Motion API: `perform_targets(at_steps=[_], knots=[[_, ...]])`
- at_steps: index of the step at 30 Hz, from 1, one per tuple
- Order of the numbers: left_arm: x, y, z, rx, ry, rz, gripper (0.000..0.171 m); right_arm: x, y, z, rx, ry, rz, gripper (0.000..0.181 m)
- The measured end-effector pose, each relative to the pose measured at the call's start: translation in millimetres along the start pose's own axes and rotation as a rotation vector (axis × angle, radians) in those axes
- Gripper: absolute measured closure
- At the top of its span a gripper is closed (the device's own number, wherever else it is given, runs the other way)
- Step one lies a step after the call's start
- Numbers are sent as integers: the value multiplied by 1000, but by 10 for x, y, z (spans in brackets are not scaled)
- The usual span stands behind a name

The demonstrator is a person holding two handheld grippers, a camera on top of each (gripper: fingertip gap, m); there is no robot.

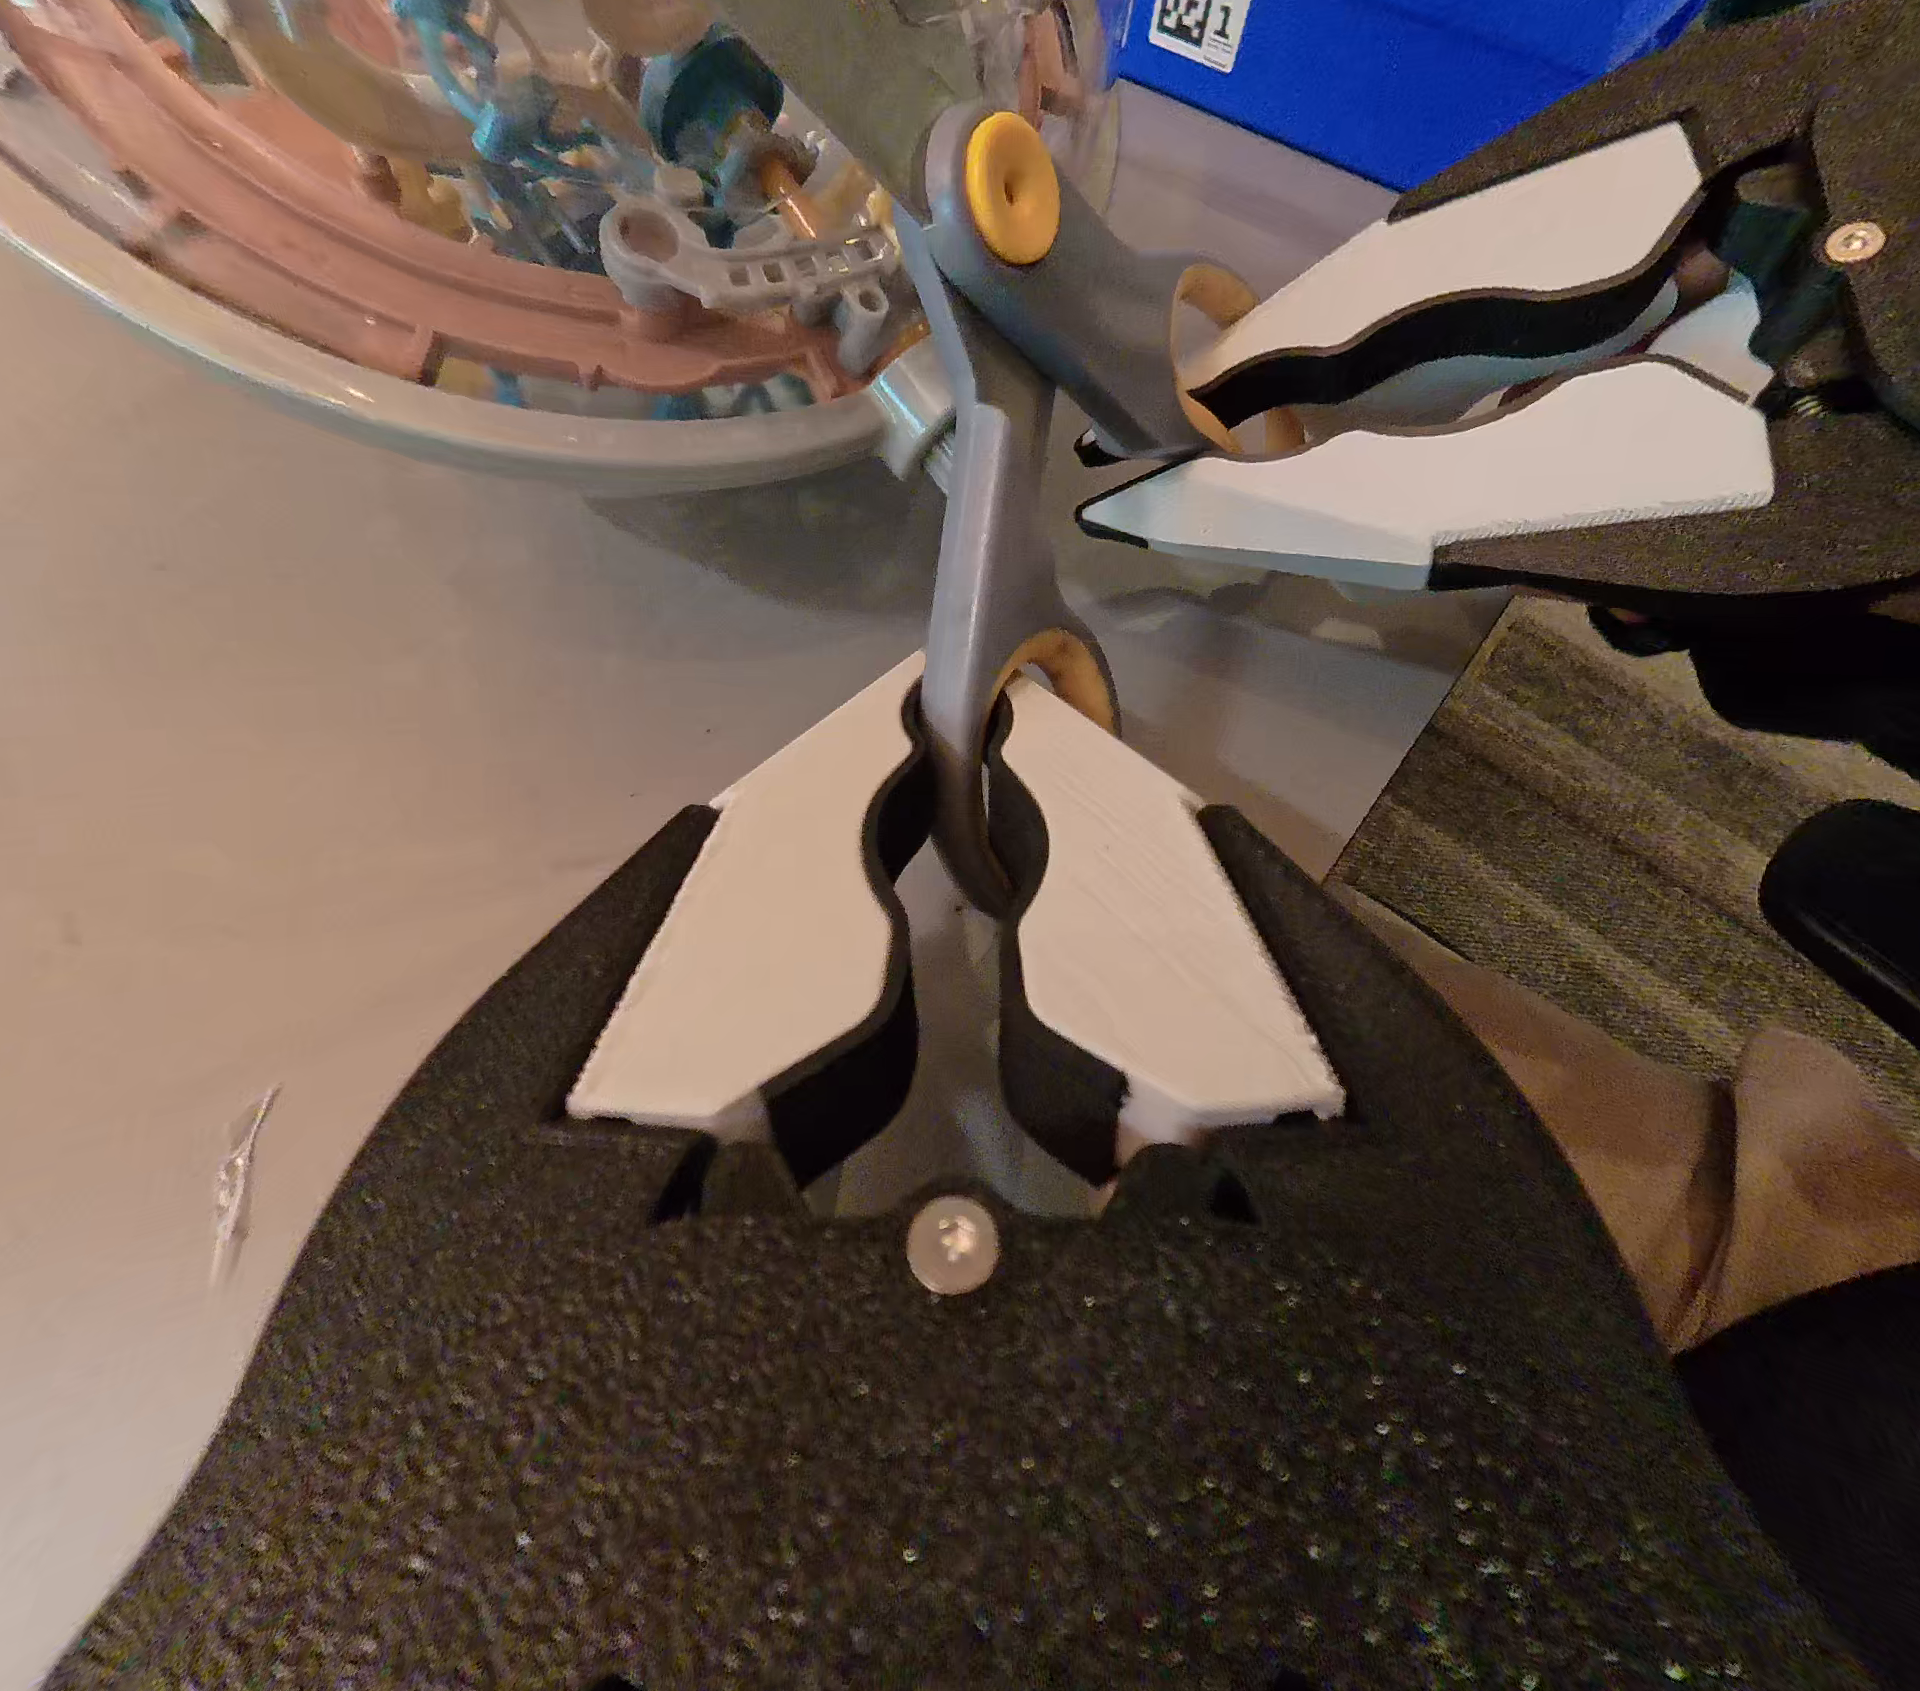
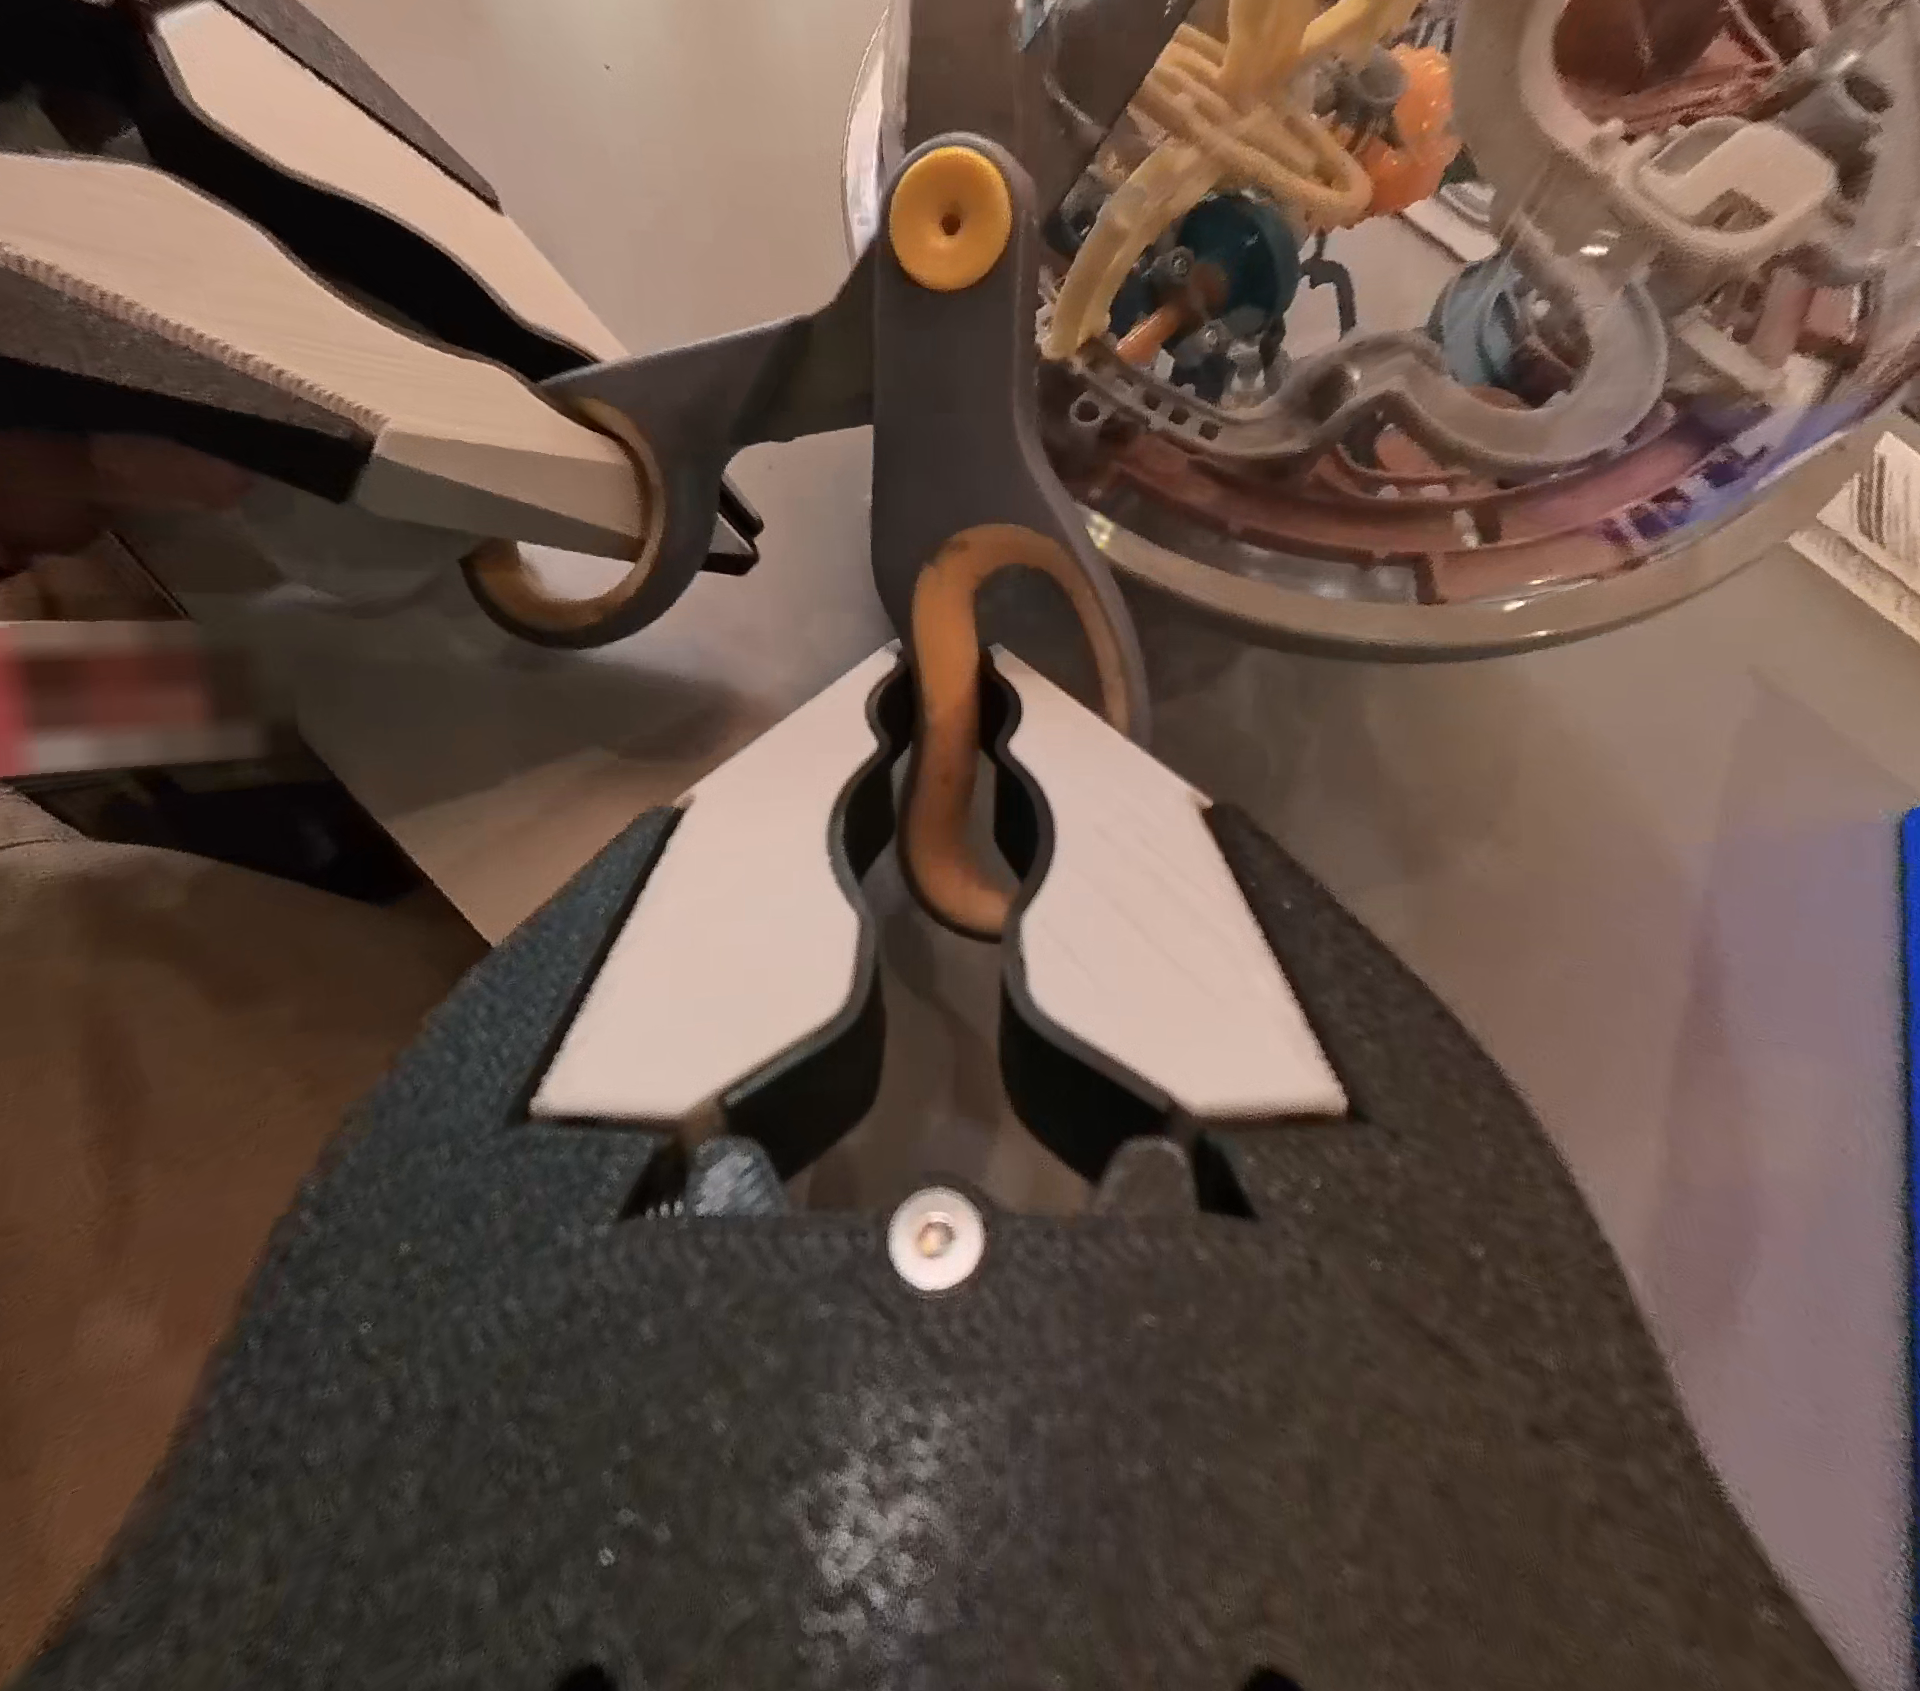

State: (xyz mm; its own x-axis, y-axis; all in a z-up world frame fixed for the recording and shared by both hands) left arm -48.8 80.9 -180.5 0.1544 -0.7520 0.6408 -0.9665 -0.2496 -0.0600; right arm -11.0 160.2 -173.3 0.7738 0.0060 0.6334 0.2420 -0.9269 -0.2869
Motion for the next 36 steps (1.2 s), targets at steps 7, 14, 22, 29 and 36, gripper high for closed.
perform_targets(at_steps=[7, 14, 22, 29, 36], knots=[[-71, -68, 23, 6, 25, 24, 171, -62, 105, 1, -93, 0, -37, 172], [-75, -30, 9, -15, 33, -23, 171, -135, 166, 36, -200, 13, -73, 172], [-131, 10, 48, -23, 66, -80, 171, -172, 207, 45, -194, 21, -27, 173], [-170, 18, 61, -36, 101, -73, 171, -192, 190, 38, -138, 36, -35, 173], [-179, 35, 48, -33, 99, -108, 171, -223, 194, 11, -173, 20, -30, 174]])
Point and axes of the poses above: each gripper's, where its closed fingertips meet, x back along the fingers, z out of its underside, y = z × x across the jaws, the point moved 4 cm from there along x, back along the fingers, and after that the axes turned 14 degrees about y, right-handed, at the moved point
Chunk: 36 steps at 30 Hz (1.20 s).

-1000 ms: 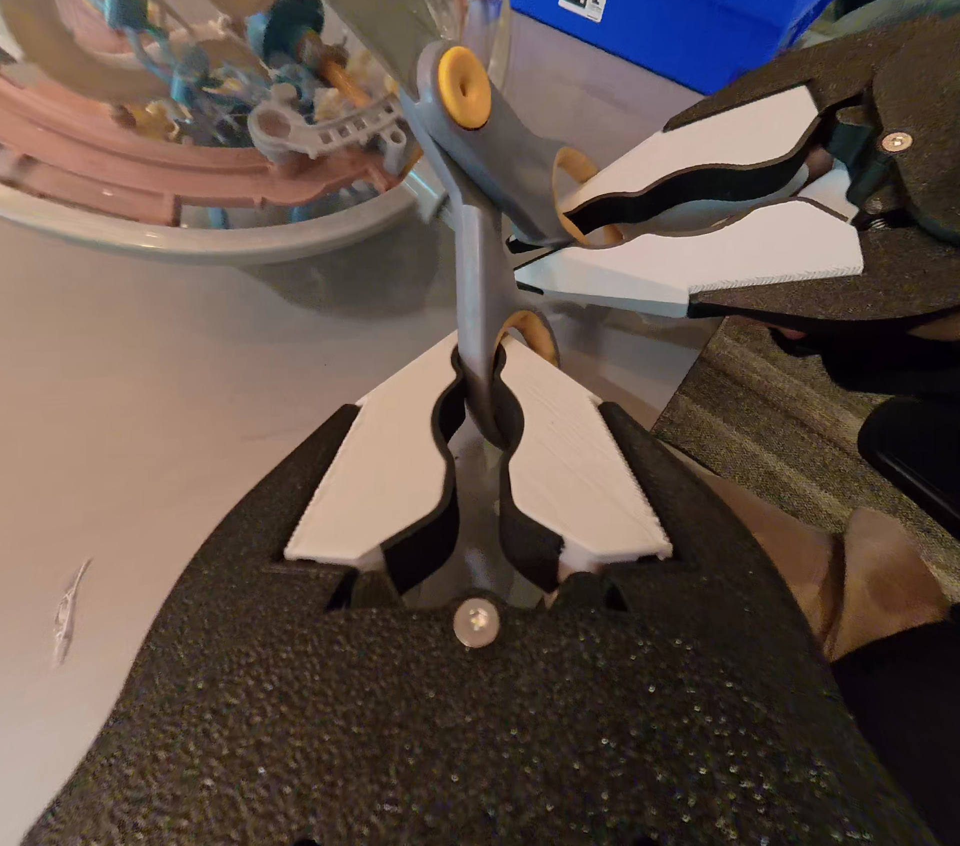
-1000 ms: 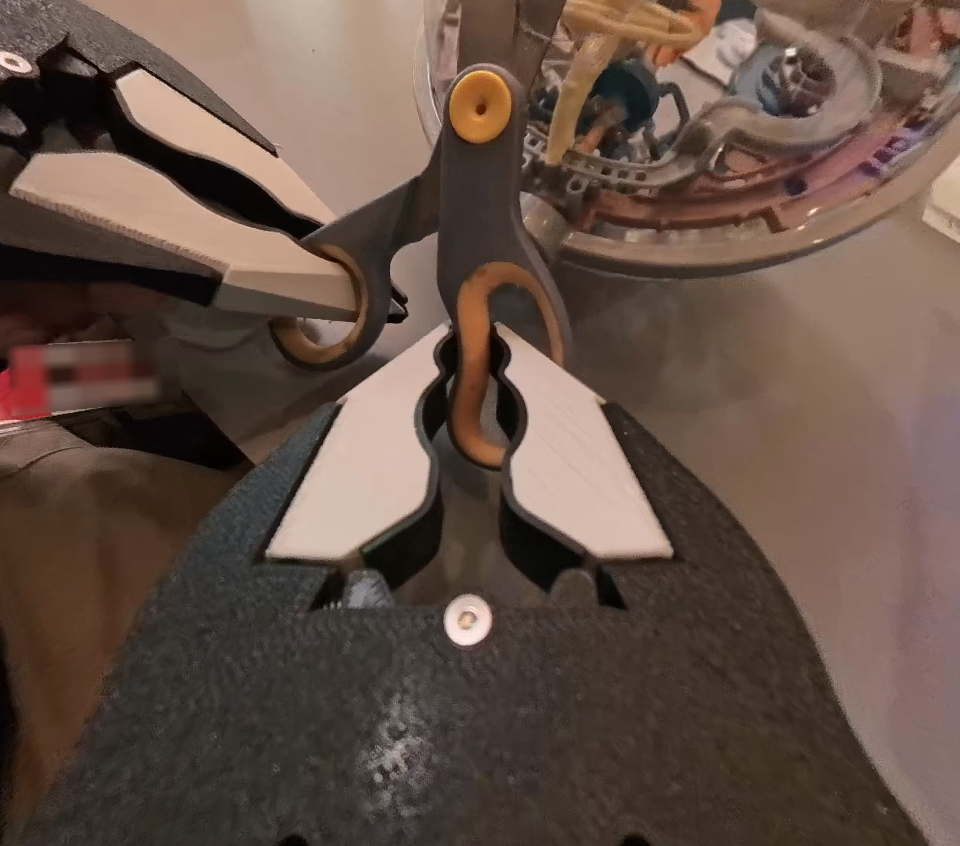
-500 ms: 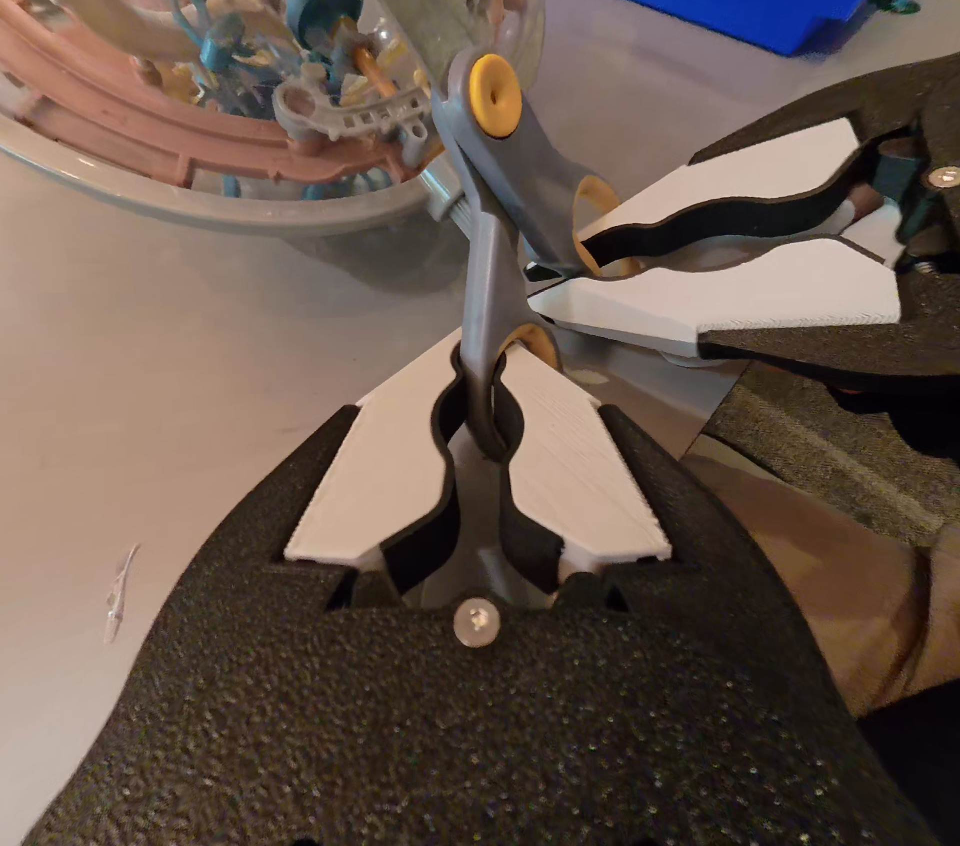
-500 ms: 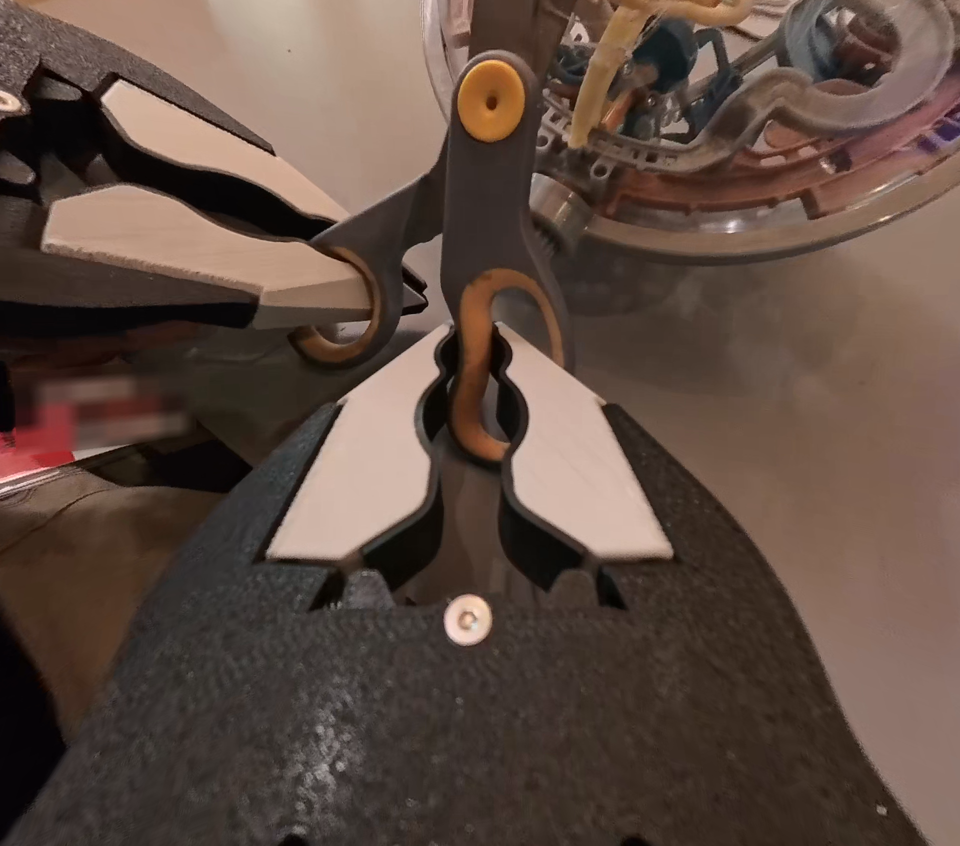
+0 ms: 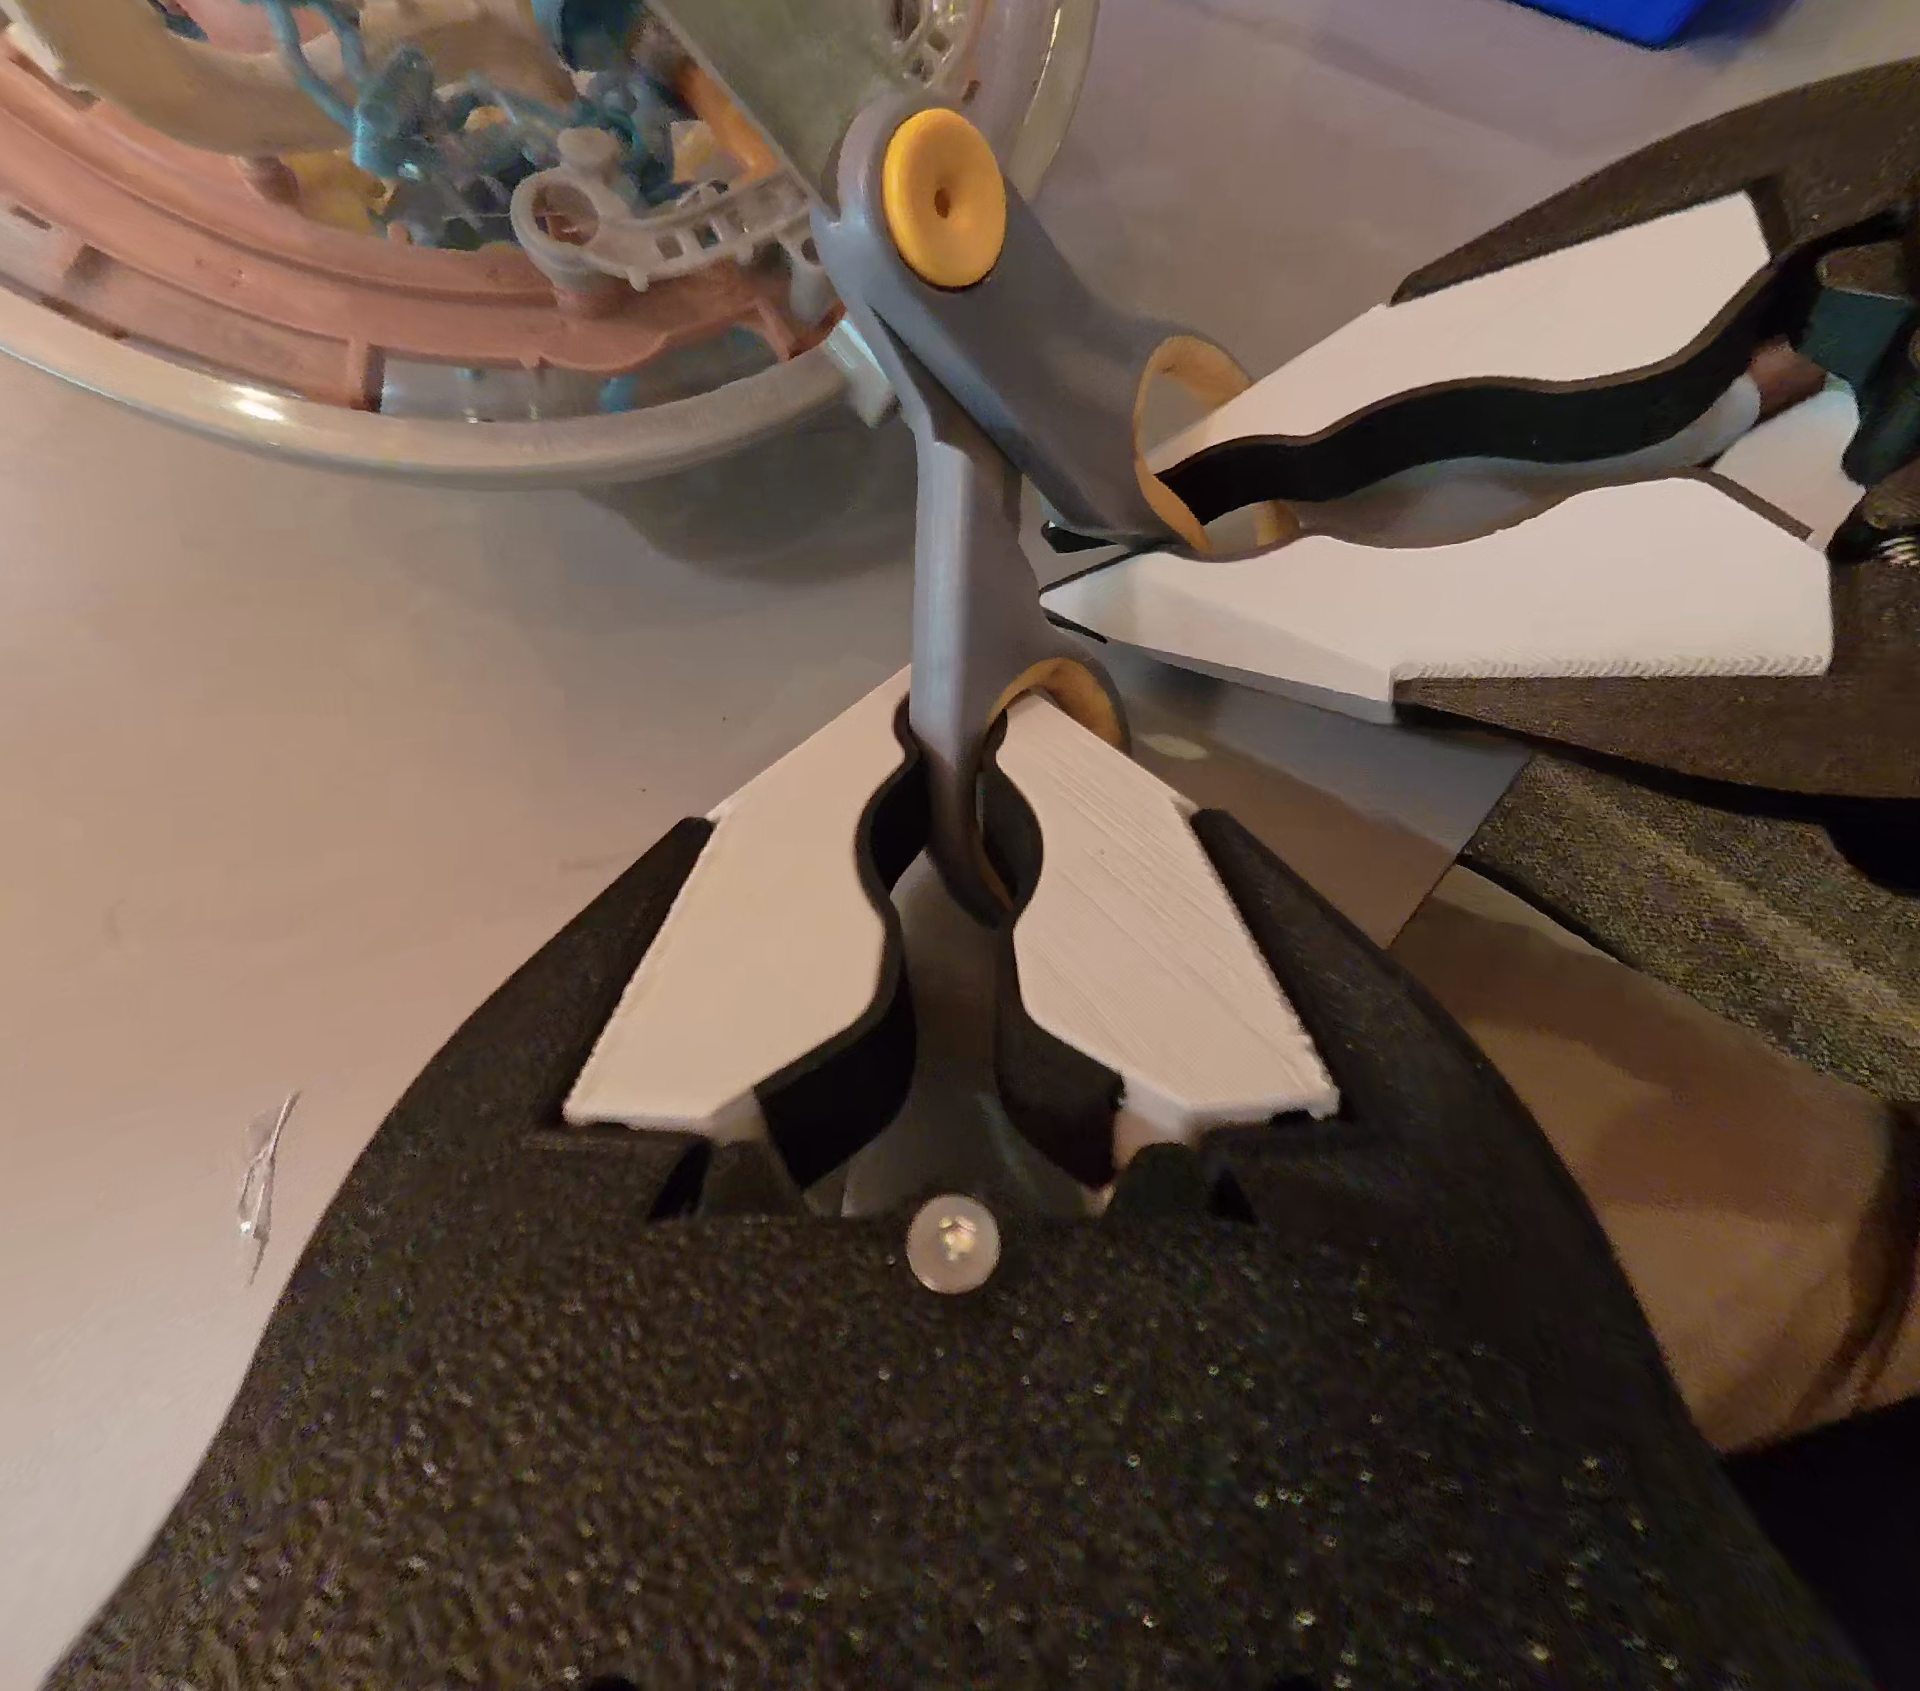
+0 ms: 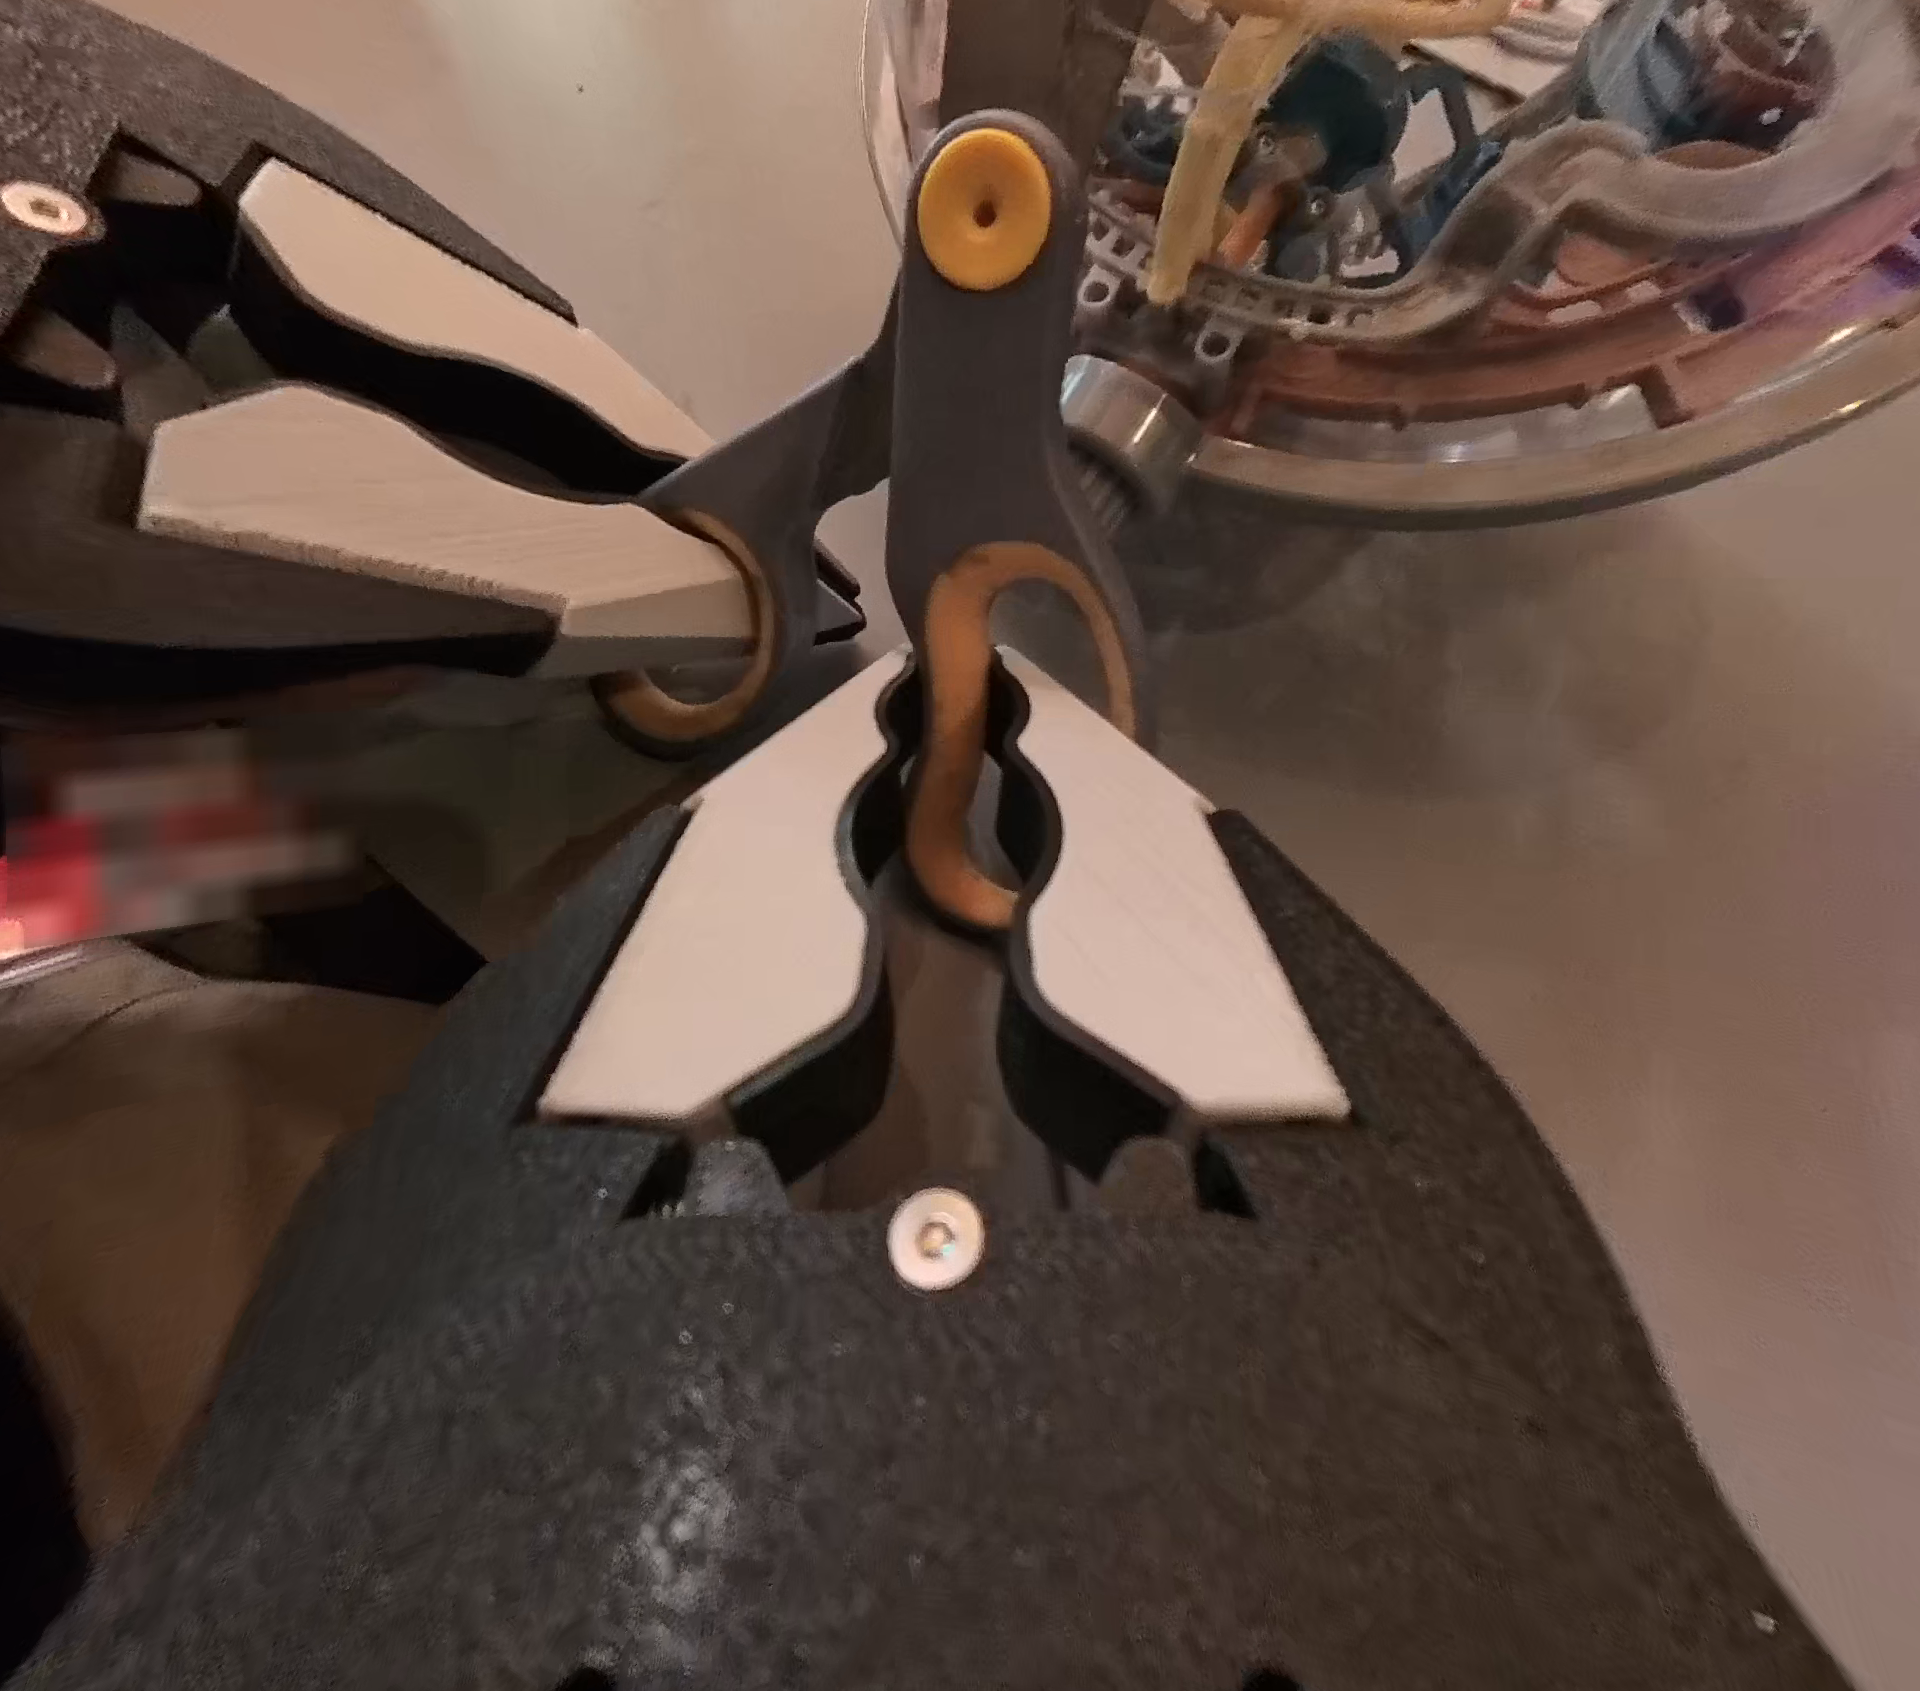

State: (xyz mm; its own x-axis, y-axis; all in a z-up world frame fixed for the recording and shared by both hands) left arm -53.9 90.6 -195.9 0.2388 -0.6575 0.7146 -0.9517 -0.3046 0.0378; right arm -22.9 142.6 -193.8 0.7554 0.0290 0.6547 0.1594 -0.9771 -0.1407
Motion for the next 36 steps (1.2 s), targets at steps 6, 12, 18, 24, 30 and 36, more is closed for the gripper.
perform_targets(at_steps=[6, 12, 18, 24, 30, 36], knots=[[-14, 8, -10, 11, 1, -30, 171, -23, 6, -22, -60, 5, 17, 174], [-6, 5, -4, 26, -3, 23, 171, -13, -10, -5, -36, 21, -21, 172], [49, -65, -36, 41, -54, 155, 171, 105, -91, -25, 61, 16, 17, 172], [203, -65, 5, 67, -75, 196, 171, 259, -154, -68, 124, -28, 110, 170], [327, -44, 52, 33, -60, 187, 171, 330, -234, -44, 79, -50, 105, 166], [404, 29, 84, 3, -82, 121, 171, 410, -318, -38, 106, -54, 195, 163]])
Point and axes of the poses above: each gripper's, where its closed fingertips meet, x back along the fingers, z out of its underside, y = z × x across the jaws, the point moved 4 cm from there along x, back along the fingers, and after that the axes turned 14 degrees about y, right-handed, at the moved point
